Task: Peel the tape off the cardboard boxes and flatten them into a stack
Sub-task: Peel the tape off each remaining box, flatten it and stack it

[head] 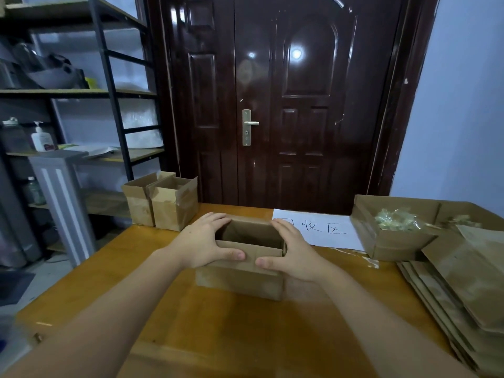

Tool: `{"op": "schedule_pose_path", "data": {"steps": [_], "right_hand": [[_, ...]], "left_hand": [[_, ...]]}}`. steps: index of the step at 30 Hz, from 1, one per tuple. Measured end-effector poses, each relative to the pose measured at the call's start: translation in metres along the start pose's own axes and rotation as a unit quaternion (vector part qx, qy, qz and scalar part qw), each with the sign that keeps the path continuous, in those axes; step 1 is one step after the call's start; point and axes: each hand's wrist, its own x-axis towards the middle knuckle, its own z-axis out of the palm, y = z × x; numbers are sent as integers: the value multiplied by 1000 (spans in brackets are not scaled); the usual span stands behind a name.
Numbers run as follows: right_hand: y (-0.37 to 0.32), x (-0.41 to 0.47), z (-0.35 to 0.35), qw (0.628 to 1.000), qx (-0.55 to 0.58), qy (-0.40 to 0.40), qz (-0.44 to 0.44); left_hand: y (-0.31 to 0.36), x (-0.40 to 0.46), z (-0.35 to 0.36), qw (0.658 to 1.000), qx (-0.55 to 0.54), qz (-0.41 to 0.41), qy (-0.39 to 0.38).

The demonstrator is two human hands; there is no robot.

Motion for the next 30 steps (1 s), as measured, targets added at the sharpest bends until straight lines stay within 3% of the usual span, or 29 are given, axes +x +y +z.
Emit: {"op": "schedule_pose_path", "data": {"steps": [4,9,13,19,24,30], "right_hand": [[3,1,9,999,-3,52,-9],[5,-5,-6,999,-17,26,-17],[18,-24,-30,1000,-27,-8,-4],[46,-64,-58,996,-77,19,34],[52,-83,-71,990,-104,75,59],[56,-103,-85,975,-17,212,64]], "left_hand": [[9,-3,6,999,47,-17,21],[21,-10,5,998,49,-20,20],[42,-14,11,1000,3,-17,21],[84,-12,33,993,-96,16,59],[99,-9,35,969,-217,-5,116],[75,-17,11,966,-154,-14,207]]}}
